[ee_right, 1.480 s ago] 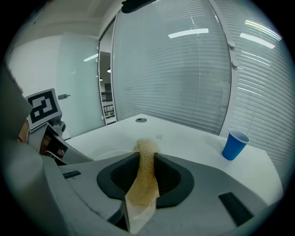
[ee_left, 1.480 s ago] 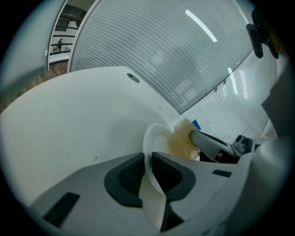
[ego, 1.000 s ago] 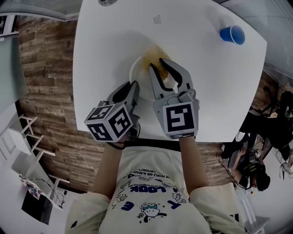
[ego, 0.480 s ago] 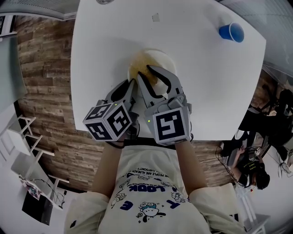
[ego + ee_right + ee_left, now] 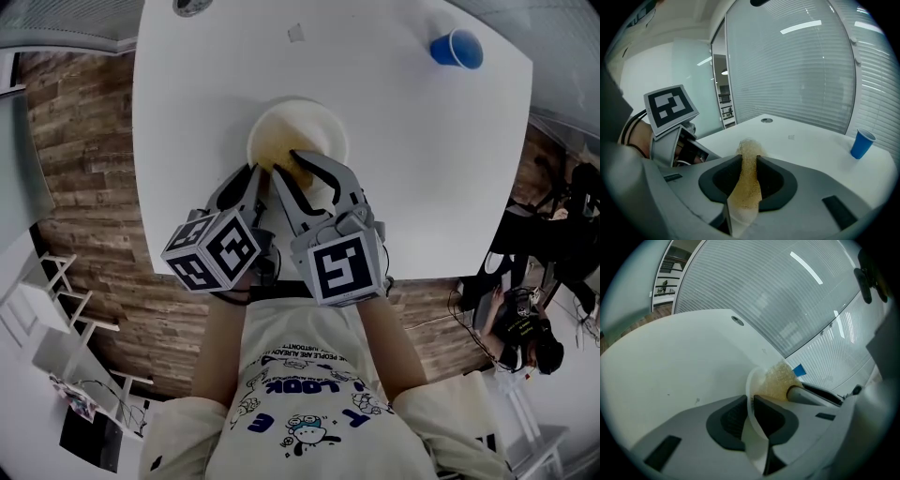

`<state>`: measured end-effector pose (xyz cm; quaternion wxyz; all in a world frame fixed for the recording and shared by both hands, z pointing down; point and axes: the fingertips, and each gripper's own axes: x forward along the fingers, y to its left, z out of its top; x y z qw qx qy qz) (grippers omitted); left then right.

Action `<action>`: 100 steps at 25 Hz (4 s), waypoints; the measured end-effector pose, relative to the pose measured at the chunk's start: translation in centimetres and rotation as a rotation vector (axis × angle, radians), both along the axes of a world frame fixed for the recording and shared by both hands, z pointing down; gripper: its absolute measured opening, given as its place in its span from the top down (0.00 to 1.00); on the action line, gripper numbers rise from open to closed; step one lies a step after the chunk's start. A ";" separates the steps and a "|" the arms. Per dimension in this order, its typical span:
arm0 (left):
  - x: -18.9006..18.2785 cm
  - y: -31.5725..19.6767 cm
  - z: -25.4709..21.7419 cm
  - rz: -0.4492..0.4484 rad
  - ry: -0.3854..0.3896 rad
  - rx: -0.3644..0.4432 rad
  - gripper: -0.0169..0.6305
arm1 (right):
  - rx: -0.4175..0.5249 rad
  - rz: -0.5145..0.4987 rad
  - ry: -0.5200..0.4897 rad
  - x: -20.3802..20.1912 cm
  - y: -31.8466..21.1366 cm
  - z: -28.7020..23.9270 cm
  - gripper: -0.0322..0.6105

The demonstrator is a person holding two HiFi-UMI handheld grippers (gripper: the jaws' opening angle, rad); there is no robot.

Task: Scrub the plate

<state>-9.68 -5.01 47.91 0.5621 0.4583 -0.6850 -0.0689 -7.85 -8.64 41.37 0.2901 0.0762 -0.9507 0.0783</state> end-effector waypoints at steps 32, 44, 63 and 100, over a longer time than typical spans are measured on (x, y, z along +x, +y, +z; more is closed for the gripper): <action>0.3 -0.3 -0.1 0.026 -0.007 -0.001 0.86 | 0.093 0.115 0.086 5.4 -3.8 0.2 0.80; 0.4 -0.2 -0.2 0.032 0.000 0.004 0.86 | 0.118 0.154 0.099 4.8 -5.7 -0.1 0.80; 0.4 -0.2 -0.3 0.029 0.010 0.006 0.86 | 0.179 0.063 0.063 0.1 -6.4 -0.3 0.80; 0.0 -0.1 -0.1 0.000 0.018 0.008 0.87 | 0.055 -0.004 0.027 0.2 -0.2 -0.2 0.80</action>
